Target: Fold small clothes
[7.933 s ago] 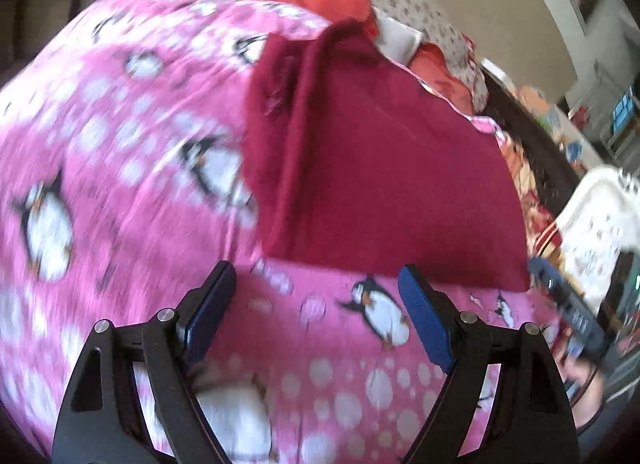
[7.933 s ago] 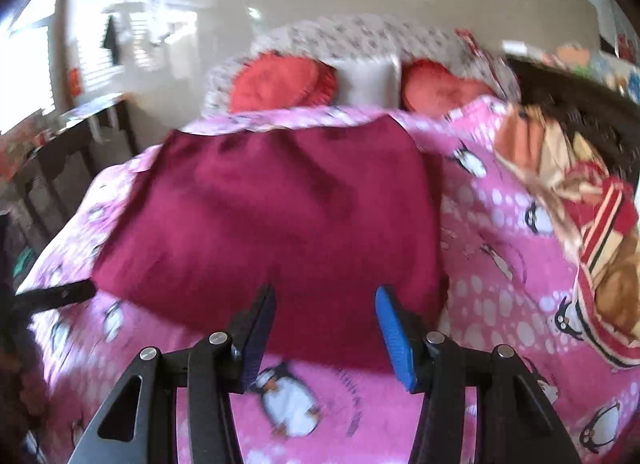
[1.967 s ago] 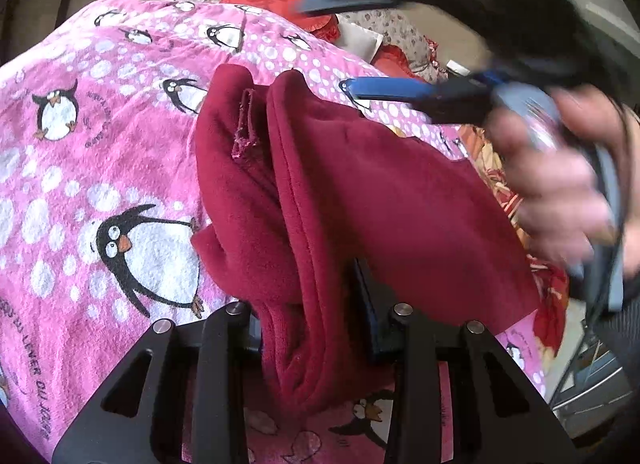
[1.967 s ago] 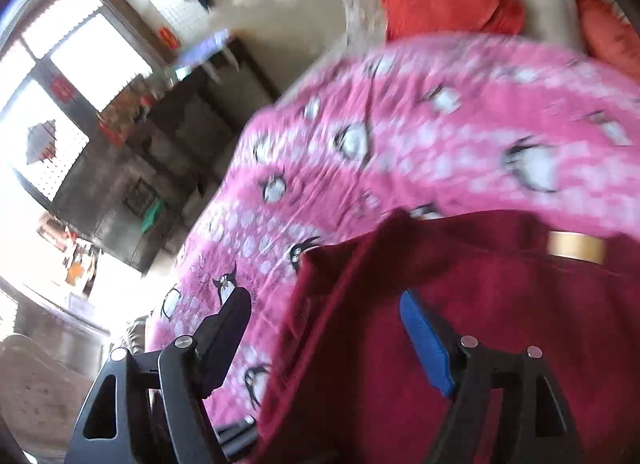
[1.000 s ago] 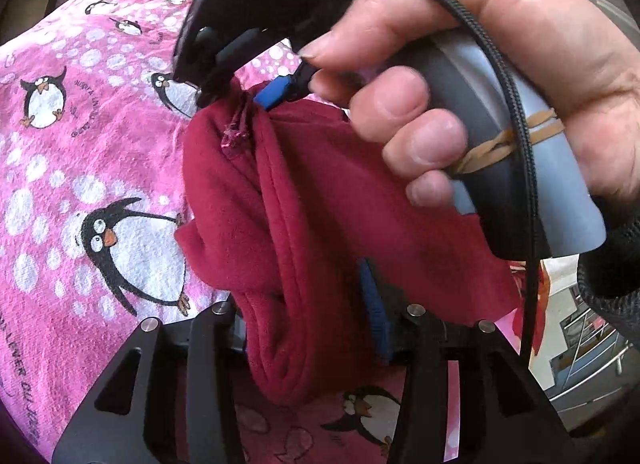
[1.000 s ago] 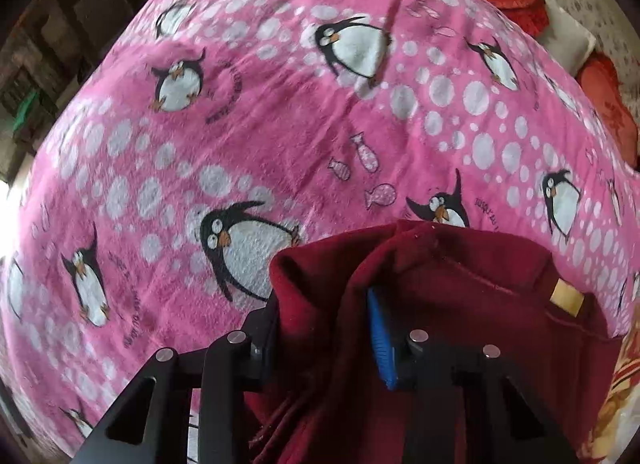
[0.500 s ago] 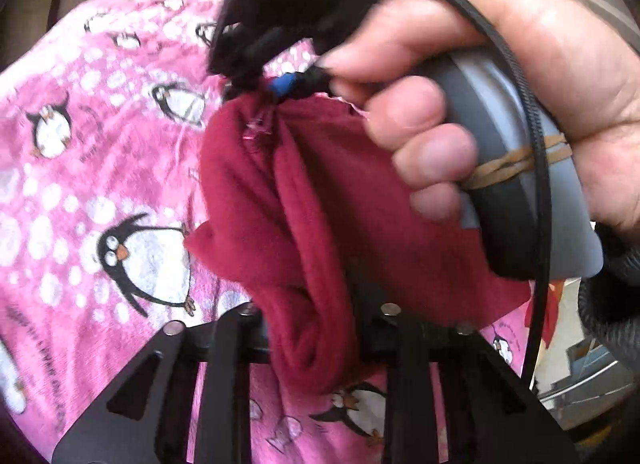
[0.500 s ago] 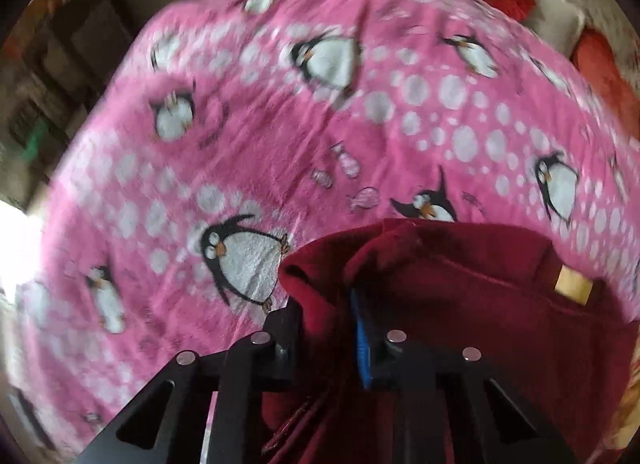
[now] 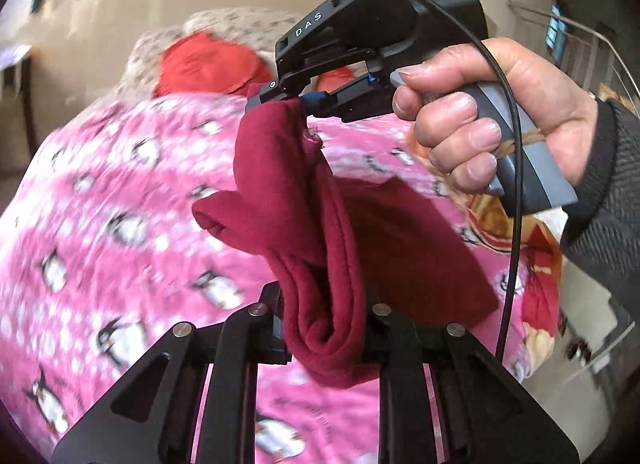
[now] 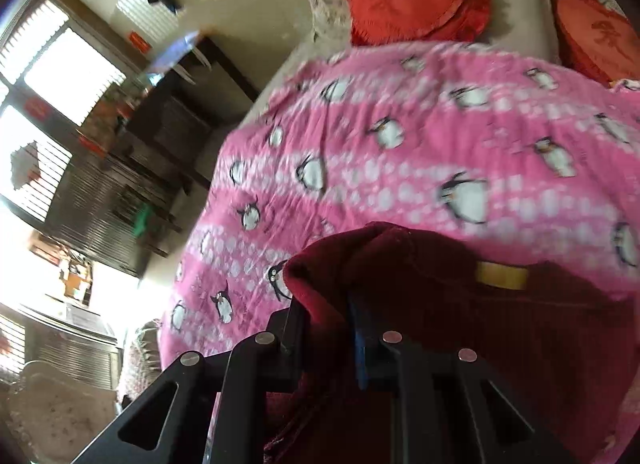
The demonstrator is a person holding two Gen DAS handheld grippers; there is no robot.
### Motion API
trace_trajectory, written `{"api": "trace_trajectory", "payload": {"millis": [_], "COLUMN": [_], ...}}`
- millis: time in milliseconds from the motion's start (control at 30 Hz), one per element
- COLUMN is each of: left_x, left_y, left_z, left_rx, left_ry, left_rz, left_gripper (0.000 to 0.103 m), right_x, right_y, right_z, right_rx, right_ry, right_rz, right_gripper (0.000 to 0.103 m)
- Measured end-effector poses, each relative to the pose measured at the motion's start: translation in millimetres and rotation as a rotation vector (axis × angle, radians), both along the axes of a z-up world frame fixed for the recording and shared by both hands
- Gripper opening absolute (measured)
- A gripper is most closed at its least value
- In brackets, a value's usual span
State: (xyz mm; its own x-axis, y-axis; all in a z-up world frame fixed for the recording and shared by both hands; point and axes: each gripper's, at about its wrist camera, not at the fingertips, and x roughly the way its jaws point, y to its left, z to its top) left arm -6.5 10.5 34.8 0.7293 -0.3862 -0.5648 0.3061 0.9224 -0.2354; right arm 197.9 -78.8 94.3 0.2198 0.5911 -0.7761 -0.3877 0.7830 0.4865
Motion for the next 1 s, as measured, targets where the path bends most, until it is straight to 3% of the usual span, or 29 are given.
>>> {"api": "trace_trajectory", "payload": {"millis": [233,467,567,633,733,800,900,1000], "left_x": [6,19,23,19,4,-8,-13,-2], "left_y": [-88,-168,-189,-193,-190,-175,-130,-98], "left_z": [13,-9,-23,-32,-38,-29,-6,-7], "left_rx": [0.086,0.139,0.151,0.151,0.094,0.048,-0.016,-0.004], "left_ry": [-0.019,0.045,0.093,0.133,0.192,0.170,0.067,0.021], "left_rz": [-0.174,-0.270,-0.289,-0.300,-0.378,-0.396,-0.303,-0.170], "left_gripper": [0.016,0.017,0.034,0.048,0.049,0.049,0.050,0.049], "right_x": [-7,-13,-12,-14,-18,-21,-39,-75], "right_y": [-115,-213,-221,-221,-226,-239,-269,-277], "right_z": [12,-18,-40,-57,-78,-83,-62,-23], "right_rx": [-0.001,-0.049,-0.111,-0.138,-0.171,-0.120,0.019,0.074], "right_ry": [-0.020,0.000,-0.032,-0.059,-0.083,-0.084,-0.157,-0.355], "right_rz": [-0.071,-0.163,-0.183,-0.193,-0.230,-0.293,-0.389,-0.348], "right_gripper": [0.017,0.017,0.018,0.020,0.036,0.037,0.037,0.037]}}
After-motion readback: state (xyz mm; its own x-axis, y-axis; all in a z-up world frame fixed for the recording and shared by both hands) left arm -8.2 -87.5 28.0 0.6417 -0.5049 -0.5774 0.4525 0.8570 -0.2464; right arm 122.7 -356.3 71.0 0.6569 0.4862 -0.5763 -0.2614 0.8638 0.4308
